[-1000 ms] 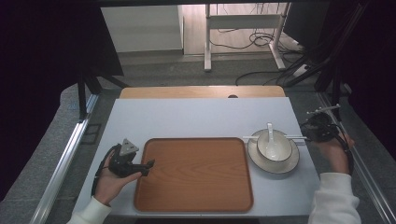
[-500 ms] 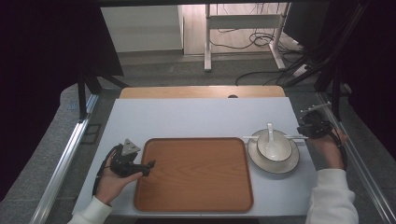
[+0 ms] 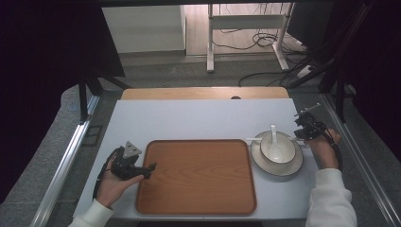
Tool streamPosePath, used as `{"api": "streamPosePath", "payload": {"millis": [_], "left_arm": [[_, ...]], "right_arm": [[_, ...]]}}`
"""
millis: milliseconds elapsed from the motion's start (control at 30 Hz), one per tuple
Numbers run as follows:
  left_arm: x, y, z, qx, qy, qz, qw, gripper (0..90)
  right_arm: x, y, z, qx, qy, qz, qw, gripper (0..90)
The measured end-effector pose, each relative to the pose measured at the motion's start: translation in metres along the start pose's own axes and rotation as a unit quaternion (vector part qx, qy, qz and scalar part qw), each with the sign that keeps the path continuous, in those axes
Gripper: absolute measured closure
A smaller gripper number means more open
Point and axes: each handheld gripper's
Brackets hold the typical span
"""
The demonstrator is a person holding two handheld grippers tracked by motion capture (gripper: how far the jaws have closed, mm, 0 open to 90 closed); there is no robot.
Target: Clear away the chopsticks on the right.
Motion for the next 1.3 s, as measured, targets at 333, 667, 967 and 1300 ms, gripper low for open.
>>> {"api": "streamPosePath", "payload": {"millis": [333,667,967,1300], "left_arm": [[-0.001,0.001,0.000,-0.003,0.001,0.001,1.0000,16.1],[-0.002,0.003,0.001,-0.006,-0.001,0.001,1.0000,16.1],[-0.005,0.004,0.001,-0.010,-0.002,0.004,0.9999,16.1],[-0.003,0.005,0.003,-0.008,-0.001,0.001,1.0000,16.1]], "right_arm": [[0.000,-0.008,-0.005,-0.007,-0.002,0.014,0.9999,89.1],[0.004,-0.021,-0.010,-0.029,0.004,0.024,0.9993,89.1],[0.006,-0.026,-0.011,-0.035,0.008,0.029,0.9989,89.1],[0.034,-0.026,-0.009,-0.030,0.009,-0.011,0.9994,89.1]]}}
Point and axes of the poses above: each handheld gripper's, and its own axes: x roughly backward along the jaws, y roughly out of its top, z roughly to its left, and after that the axes turned 7 degrees about -x, right-handed
